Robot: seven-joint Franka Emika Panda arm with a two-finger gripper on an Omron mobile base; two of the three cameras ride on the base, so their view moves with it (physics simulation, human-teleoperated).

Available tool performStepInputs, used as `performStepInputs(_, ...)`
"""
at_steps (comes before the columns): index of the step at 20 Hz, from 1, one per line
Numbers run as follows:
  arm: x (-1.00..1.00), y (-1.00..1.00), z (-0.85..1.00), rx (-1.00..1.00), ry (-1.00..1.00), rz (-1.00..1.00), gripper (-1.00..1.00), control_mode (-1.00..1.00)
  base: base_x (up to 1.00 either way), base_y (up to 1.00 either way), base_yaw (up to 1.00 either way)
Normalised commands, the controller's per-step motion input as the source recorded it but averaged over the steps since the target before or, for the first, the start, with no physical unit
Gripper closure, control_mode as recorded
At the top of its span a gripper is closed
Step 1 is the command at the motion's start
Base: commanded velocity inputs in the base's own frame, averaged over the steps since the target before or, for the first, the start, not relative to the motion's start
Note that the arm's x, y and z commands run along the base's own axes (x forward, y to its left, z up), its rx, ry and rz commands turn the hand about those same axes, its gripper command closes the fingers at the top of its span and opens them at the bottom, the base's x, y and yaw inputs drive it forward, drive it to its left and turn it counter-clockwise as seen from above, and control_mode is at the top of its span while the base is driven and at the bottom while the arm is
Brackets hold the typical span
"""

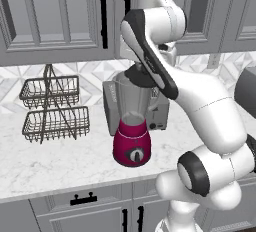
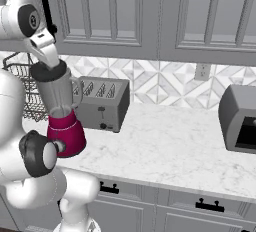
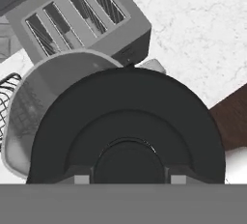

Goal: Close the lid blender by securely placing the lid on top.

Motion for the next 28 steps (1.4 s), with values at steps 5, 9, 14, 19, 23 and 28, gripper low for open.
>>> performStepInputs(5,0.36,0.17,-0.27,0.08,-0.01,-0.12,1.00,-1.00,0.00,0.00,0.00)
performStepInputs(9,0.14,0.12,-0.21,0.06,-0.08,-0.03,1.00,-1.00,0.00,0.00,0.00)
performStepInputs(14,0.31,0.18,-0.03,0.00,-0.11,0.04,1.00,-1.00,0.00,0.00,0.00)
performStepInputs(19,0.30,0.15,-0.01,-0.02,-0.15,0.13,1.00,-1.00,0.00,0.00,0.00)
performStepInputs(23,0.28,0.04,-0.27,-0.03,-0.05,0.18,1.00,-1.00,0.00,0.00,0.00)
performStepInputs(28,0.20,0.00,-0.15,-0.05,-0.16,0.17,1.00,-1.00,0.00,0.00,0.00)
